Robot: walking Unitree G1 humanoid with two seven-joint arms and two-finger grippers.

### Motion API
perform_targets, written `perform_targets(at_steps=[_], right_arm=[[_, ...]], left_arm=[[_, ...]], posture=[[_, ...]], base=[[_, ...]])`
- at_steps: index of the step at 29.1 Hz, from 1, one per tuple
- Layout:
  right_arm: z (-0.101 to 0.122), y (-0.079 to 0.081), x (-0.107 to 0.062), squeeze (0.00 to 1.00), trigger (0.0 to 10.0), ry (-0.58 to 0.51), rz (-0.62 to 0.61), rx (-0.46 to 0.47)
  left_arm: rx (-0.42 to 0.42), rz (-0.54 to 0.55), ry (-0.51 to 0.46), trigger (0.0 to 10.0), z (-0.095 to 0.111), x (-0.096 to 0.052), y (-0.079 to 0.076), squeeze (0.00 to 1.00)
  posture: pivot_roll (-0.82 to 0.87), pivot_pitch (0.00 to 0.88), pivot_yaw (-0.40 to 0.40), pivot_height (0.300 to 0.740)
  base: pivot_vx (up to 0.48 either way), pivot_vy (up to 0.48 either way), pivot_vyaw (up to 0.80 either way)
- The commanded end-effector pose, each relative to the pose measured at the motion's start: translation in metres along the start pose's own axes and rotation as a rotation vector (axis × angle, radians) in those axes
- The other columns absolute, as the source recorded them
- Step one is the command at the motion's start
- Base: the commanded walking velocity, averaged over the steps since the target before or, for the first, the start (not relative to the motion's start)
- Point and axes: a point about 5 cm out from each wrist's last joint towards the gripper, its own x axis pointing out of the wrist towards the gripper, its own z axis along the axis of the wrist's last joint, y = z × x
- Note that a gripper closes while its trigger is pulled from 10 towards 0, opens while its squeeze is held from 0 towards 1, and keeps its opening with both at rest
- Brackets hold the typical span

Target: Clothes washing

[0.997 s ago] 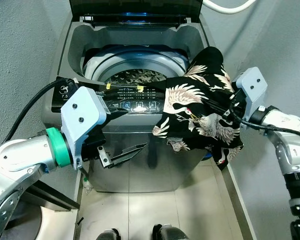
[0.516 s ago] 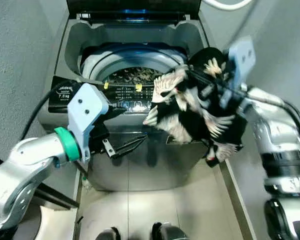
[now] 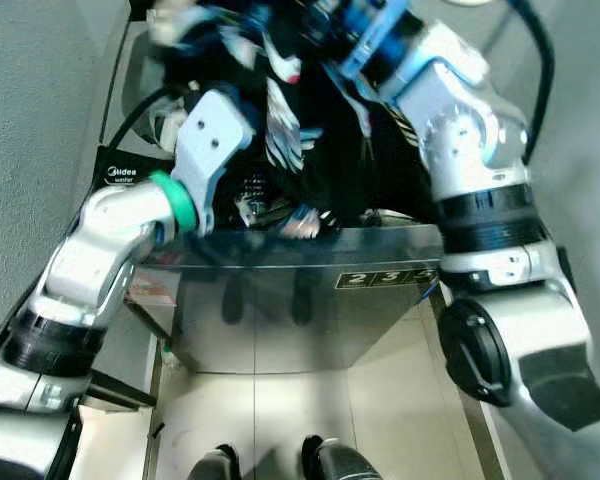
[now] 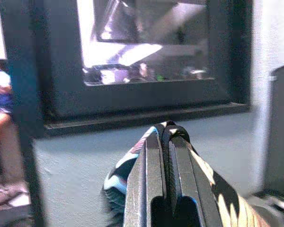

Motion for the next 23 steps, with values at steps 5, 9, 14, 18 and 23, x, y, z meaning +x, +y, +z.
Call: perform_targets(at_steps=[5, 9, 14, 18, 23], right_arm=[[-0.02, -0.002, 0.013, 0.0, 10.0, 0.061, -0.023, -0.075], [-0.05, -0.008, 0.021, 0.0, 10.0, 0.156, -0.181, -0.184], [-0.103, -0.008, 0.022, 0.0, 10.0, 0.417, -0.368, -0.398], [-0.12, -0.004, 0.022, 0.0, 10.0, 0.491, -0.395, -0.434], [-0.129, -0.007, 0.02, 0.0, 10.0, 0.539, -0.522, -0.446]], left_arm=[[0.182, 0.523, -0.048, 10.0, 0.03, -0.019, 0.092, 0.0], [0.234, 0.639, -0.045, 10.0, 0.038, -0.035, 0.112, 0.0], [0.234, 0.762, 0.065, 10.0, 0.021, -0.056, 0.13, 0.0], [0.194, 0.701, 0.139, 10.0, 0.0, -0.055, 0.123, 0.0], [0.119, 0.373, 0.104, 10.0, -0.02, -0.045, 0.074, 0.0]], posture=[[0.0, 0.14, -0.021, 0.74], [0.0, 0.141, -0.021, 0.74], [0.02, 0.142, -0.026, 0.74], [0.04, 0.14, -0.027, 0.74], [0.03, 0.139, -0.027, 0.74]], base=[[0.0, 0.0, 0.0], [0.0, 0.0, 0.0], [0.0, 0.0, 0.0], [0.0, 0.0, 0.0], [0.0, 0.0, 0.0]])
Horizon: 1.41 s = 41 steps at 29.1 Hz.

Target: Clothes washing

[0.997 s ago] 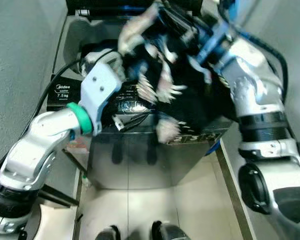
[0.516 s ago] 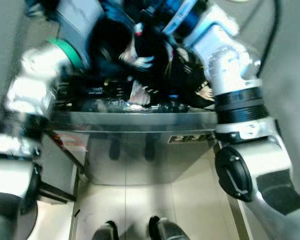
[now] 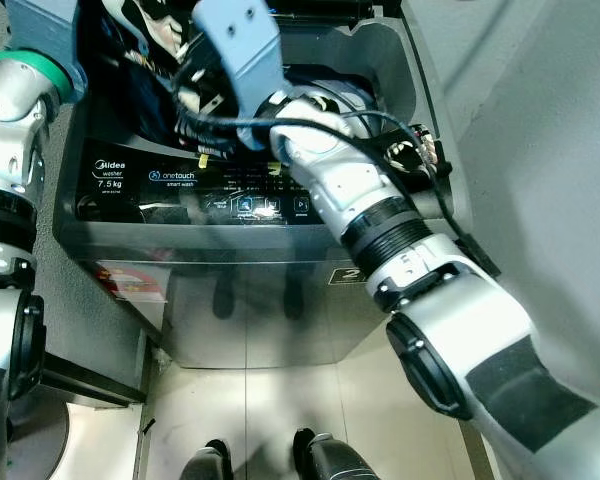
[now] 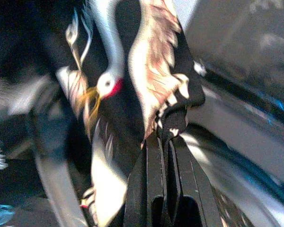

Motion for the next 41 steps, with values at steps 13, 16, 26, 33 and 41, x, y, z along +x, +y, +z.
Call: perform_targets(at_steps=[13, 16, 26, 33, 41], right_arm=[[0.017, -0.06, -0.008, 0.0, 10.0, -0.071, -0.341, 0.074], [0.016, -0.062, -0.01, 0.0, 10.0, -0.057, -0.371, -0.031], [0.005, -0.035, -0.004, 1.0, 10.0, -0.024, -0.098, -0.063], [0.019, -0.067, -0.015, 0.0, 10.0, -0.12, -0.099, -0.06], [0.006, -0.125, -0.055, 0.0, 10.0, -0.181, -0.311, -0.044]], left_arm=[[0.009, -0.324, -0.221, 10.0, 0.058, -0.06, -0.084, 0.0], [-0.003, -0.362, -0.244, 10.0, 0.063, -0.066, -0.103, 0.0], [-0.064, -0.403, -0.241, 10.0, 0.066, -0.074, -0.126, 0.0], [-0.106, -0.406, -0.211, 10.0, 0.069, -0.081, -0.134, 0.0], [-0.133, -0.359, -0.212, 10.0, 0.07, -0.079, -0.134, 0.0]], posture=[[0.07, 0.135, -0.025, 0.74], [0.07, 0.13, -0.021, 0.74], [0.07, 0.124, -0.013, 0.74], [0.05, 0.127, -0.01, 0.74], [0.04, 0.132, 0.004, 0.74]], base=[[0.0, 0.0, 0.0], [0.0, 0.0, 0.0], [0.0, 0.0, 0.0], [0.0, 0.0, 0.0], [0.0, 0.0, 0.0]])
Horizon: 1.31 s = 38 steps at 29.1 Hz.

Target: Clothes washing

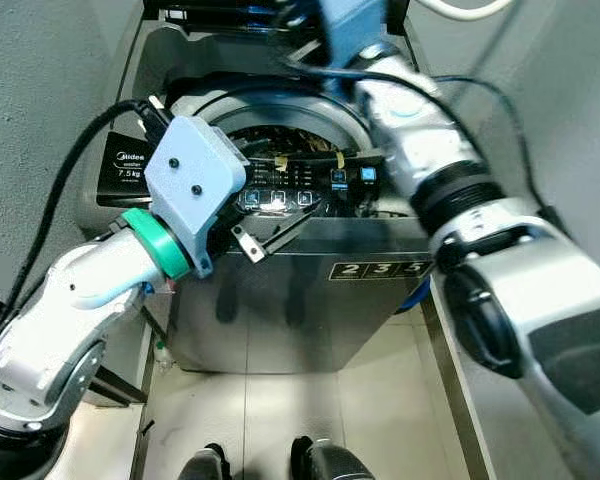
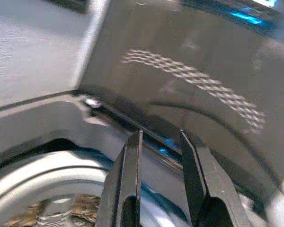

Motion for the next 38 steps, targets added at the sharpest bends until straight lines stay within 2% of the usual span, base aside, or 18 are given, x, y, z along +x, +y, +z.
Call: perform_targets(at_steps=[1, 2, 3, 6, 7, 8, 10, 12, 14, 17, 19, 21, 23, 27, 31, 33, 38], right_arm=[[-0.02, -0.015, -0.023, 0.0, 10.0, 0.005, -0.056, 0.092], [-0.02, -0.015, -0.023, 0.0, 10.0, 0.005, -0.056, 0.092], [-0.027, -0.016, -0.031, 0.0, 10.0, 0.015, -0.065, 0.103], [-0.05, -0.019, -0.075, 0.0, 10.0, 0.03, -0.246, 0.169], [-0.05, -0.019, -0.075, 0.0, 10.0, 0.03, -0.246, 0.169], [-0.056, -0.032, -0.098, 0.0, 10.0, 0.028, -0.417, 0.161], [-0.056, -0.032, -0.098, 0.0, 10.0, 0.028, -0.417, 0.161], [-0.054, -0.046, -0.117, 0.0, 10.0, 0.007, -0.533, 0.075], [-0.053, -0.052, -0.129, 0.0, 10.0, -0.012, -0.58, 0.012], [-0.053, -0.053, -0.133, 0.0, 10.0, -0.023, -0.584, 0.001], [-0.046, -0.052, -0.137, 0.0, 10.0, -0.072, -0.58, -0.024], [-0.046, -0.052, -0.137, 0.0, 10.0, -0.072, -0.58, -0.024], [-0.025, -0.047, -0.129, 0.0, 10.0, -0.143, -0.51, -0.023], [-0.022, -0.044, -0.127, 0.0, 10.0, -0.143, -0.482, -0.011], [-0.023, -0.032, -0.123, 0.0, 10.0, -0.123, -0.41, 0.044], [-0.028, -0.023, -0.117, 0.0, 10.0, -0.096, -0.355, 0.121], [-0.03, -0.02, -0.11, 0.0, 10.0, -0.097, -0.348, 0.176]], left_arm=[[0.016, 0.103, 0.014, 10.0, -0.005, 0.0, 0.01, 0.0], [0.016, 0.103, 0.014, 10.0, -0.005, 0.0, 0.01, 0.0], [0.015, 0.151, 0.017, 10.0, -0.007, 0.002, 0.015, 0.0], [-0.009, 0.368, -0.004, 10.0, -0.008, 0.006, 0.041, 0.0], [-0.009, 0.368, -0.004, 10.0, -0.008, 0.006, 0.041, 0.0], [0.053, 0.433, -0.015, 10.0, -0.006, 0.006, 0.055, 0.0], [0.053, 0.433, -0.015, 10.0, -0.006, 0.006, 0.055, 0.0], [0.151, 0.453, -0.007, 10.0, -0.005, 0.003, 0.07, 0.0], [0.181, 0.481, 0.0, 10.0, -0.004, 0.001, 0.083, 0.0], [0.169, 0.502, -0.001, 10.0, -0.004, 0.0, 0.089, 0.0], [0.113, 0.552, 0.007, 10.0, -0.006, -0.001, 0.097, 0.0], [0.113, 0.552, 0.007, 10.0, -0.006, -0.001, 0.097, 0.0], [0.016, 0.583, 0.016, 10.0, -0.017, -0.001, 0.091, 0.0], [-0.01, 0.594, 0.012, 10.0, -0.02, -0.001, 0.09, 0.0], [-0.043, 0.621, 0.009, 10.0, -0.027, -0.001, 0.088, 0.0], [-0.062, 0.649, 0.006, 10.0, -0.034, -0.001, 0.088, 0.0], [-0.069, 0.679, 0.001, 10.0, -0.038, -0.001, 0.09, 0.0]], posture=[[0.03, 0.129, 0.012, 0.74], [0.03, 0.129, 0.012, 0.74], [0.03, 0.129, 0.012, 0.74], [0.03, 0.12, 0.033, 0.74], [0.03, 0.12, 0.033, 0.74], [0.03, 0.104, 0.047, 0.74], [0.03, 0.104, 0.047, 0.74], [0.03, 0.091, 0.054, 0.74], [0.04, 0.081, 0.066, 0.74], [0.04, 0.078, 0.068, 0.74], [0.04, 0.059, 0.078, 0.74], [0.04, 0.059, 0.078, 0.74], [0.04, 0.055, 0.064, 0.74], [0.04, 0.054, 0.062, 0.74], [0.03, 0.047, 0.047, 0.74], [0.03, 0.037, 0.017, 0.74], [0.04, 0.03, 0.002, 0.74]], base=[[0.0, 0.0, 0.0], [0.0, 0.0, 0.0], [0.0, 0.0, 0.0], [0.0, 0.0, 0.0], [0.0, 0.0, 0.0], [0.0, 0.0, 0.0], [0.0, 0.0, 0.0], [0.0, 0.0, 0.0], [0.0, 0.0, 0.0], [0.0, 0.0, 0.0], [0.0, 0.0, 0.0], [0.0, 0.0, 0.0], [0.0, 0.0, 0.0], [0.0, 0.0, 0.0], [0.0, 0.0, 0.0], [0.0, 0.0, 0.0], [0.0, 0.0, 0.0]])
